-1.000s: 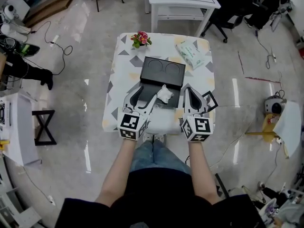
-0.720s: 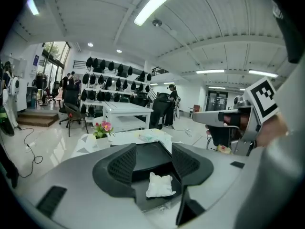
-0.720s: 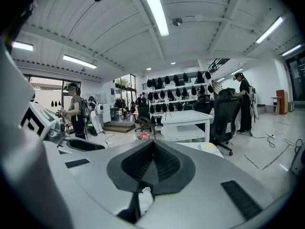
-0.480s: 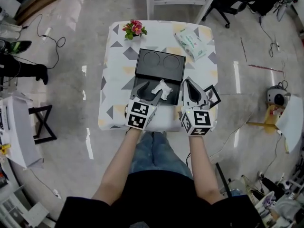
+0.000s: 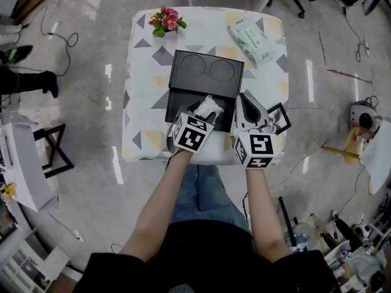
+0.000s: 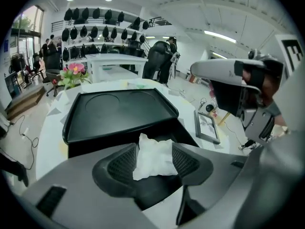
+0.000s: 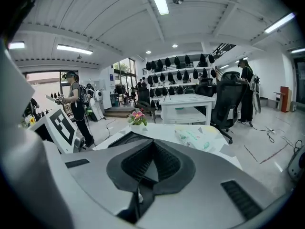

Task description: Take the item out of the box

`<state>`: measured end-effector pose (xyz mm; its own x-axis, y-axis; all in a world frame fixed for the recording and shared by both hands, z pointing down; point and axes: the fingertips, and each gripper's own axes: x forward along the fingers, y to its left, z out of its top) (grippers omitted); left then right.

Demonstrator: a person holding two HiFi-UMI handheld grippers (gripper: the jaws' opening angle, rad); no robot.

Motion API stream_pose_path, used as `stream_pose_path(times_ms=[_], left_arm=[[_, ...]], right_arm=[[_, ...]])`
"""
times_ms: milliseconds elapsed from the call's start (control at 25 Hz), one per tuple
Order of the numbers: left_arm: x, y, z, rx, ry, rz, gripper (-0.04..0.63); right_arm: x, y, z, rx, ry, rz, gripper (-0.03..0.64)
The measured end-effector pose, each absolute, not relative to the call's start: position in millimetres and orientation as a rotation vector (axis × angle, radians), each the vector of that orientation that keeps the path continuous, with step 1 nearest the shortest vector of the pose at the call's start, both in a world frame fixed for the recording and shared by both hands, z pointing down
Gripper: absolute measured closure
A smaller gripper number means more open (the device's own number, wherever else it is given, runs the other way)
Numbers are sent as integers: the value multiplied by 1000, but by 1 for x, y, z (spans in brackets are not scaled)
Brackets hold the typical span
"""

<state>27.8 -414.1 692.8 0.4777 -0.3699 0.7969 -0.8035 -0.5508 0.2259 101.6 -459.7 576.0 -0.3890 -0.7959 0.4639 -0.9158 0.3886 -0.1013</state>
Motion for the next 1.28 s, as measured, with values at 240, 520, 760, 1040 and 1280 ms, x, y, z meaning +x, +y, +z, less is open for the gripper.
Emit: stream_pose_path(times_ms=[240, 520, 760, 1040, 1280], left_arm=[[37, -407, 725, 2086, -872, 1152, 374], [40, -403, 742, 2086, -807, 1340, 462], [41, -404, 744, 2081, -808, 1382, 537], [41, -403, 739, 2094, -798, 1372, 571], [42, -401, 725, 2132, -810, 1327, 572]], right_arm=[[100, -466, 591, 1459, -2295, 513, 614], [102, -467, 597, 1450, -2287, 530, 614], [107, -466, 600, 1447, -2279, 538, 614], [109, -463, 598, 1451, -2279, 535, 614], [110, -459, 594, 1465, -2275, 529, 614]])
